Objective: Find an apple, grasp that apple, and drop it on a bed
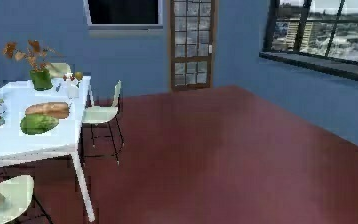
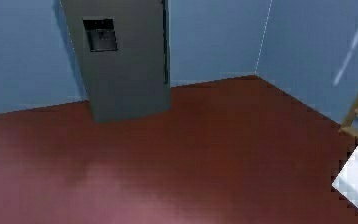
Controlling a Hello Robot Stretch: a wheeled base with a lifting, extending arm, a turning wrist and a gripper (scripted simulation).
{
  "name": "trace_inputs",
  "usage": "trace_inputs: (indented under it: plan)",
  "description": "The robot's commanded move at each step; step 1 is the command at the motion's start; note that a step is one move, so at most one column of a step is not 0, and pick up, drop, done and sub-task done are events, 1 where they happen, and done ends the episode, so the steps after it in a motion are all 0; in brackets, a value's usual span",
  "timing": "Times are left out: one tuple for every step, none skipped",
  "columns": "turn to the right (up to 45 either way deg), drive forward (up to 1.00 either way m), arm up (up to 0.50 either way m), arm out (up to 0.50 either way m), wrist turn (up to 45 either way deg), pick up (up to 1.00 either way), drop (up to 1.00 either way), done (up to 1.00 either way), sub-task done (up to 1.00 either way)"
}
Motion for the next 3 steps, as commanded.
trace_inputs:
  plan:
    - [0.0,1.0,0.0,0.0,0.0,0.0,0.0,0.0,0.0]
    - [0.0,0.85,0.0,0.0,0.0,0.0,0.0,0.0,0.0]
    - [-21.0,0.0,0.0,0.0,0.0,0.0,0.0,0.0,0.0]
